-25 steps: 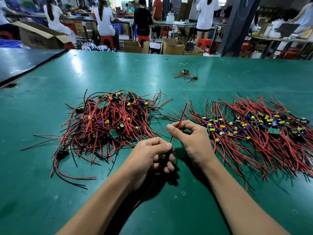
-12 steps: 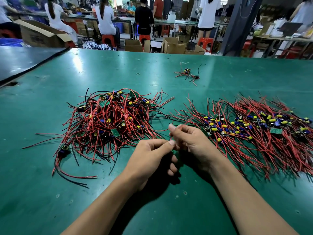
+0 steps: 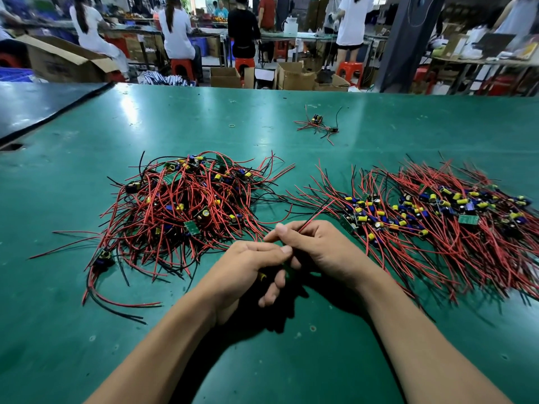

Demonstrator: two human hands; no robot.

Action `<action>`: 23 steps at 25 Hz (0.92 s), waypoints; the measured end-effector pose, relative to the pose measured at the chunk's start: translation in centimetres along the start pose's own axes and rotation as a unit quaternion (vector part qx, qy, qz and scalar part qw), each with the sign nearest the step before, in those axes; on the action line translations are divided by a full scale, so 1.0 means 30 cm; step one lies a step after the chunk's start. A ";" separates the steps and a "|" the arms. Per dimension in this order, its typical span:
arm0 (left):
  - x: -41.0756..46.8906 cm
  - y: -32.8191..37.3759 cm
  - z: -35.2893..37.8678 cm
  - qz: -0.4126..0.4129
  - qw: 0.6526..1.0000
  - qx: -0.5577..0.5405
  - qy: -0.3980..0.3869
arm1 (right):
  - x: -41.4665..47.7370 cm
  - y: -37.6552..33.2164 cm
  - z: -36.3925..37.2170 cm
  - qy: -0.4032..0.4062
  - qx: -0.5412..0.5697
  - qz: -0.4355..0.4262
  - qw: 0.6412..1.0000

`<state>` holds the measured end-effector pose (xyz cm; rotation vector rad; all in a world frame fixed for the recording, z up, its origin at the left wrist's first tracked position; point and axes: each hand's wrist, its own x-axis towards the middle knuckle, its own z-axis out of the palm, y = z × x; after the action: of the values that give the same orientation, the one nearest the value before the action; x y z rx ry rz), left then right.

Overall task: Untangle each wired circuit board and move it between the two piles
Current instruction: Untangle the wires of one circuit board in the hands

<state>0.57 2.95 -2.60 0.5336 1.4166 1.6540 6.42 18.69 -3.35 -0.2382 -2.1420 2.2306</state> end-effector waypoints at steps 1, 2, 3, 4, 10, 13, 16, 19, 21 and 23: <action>0.003 0.000 0.002 0.002 1.000 -0.003 0.013 | 0.003 -0.002 -0.006 0.033 -0.043 -0.015 0.998; 0.006 0.000 0.004 0.003 1.000 -0.004 0.023 | 0.005 -0.007 -0.013 0.065 -0.095 -0.034 0.993; 0.007 0.000 0.006 0.004 1.000 -0.004 0.029 | 0.007 -0.009 -0.021 0.091 -0.142 -0.058 0.984; 0.010 0.000 0.008 0.004 0.999 -0.004 0.032 | 0.010 -0.010 -0.028 0.115 -0.175 -0.082 0.974; 0.014 -0.004 0.015 0.009 1.000 0.014 0.025 | 0.044 0.021 -0.072 0.335 -0.272 -0.163 0.887; 0.016 -0.003 0.017 0.012 0.999 0.042 0.020 | 0.051 0.019 -0.065 0.349 -0.187 -0.106 0.912; 0.002 -0.002 0.023 0.012 0.998 0.063 0.023 | 0.049 -0.006 -0.047 0.286 0.110 0.010 0.952; 0.003 0.012 0.031 0.015 0.996 0.049 0.075 | 0.045 -0.020 -0.045 0.218 0.187 0.041 0.957; 0.016 0.029 0.022 0.000 0.996 -0.053 0.074 | 0.044 -0.023 -0.035 0.210 0.158 0.045 0.964; 0.023 0.041 0.002 0.004 0.987 -0.155 0.049 | 0.046 -0.020 -0.027 0.205 0.138 0.036 0.968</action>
<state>-0.17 3.58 -1.57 0.2837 1.1952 1.8839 5.13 19.70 -2.90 -0.7022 -1.6208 2.2372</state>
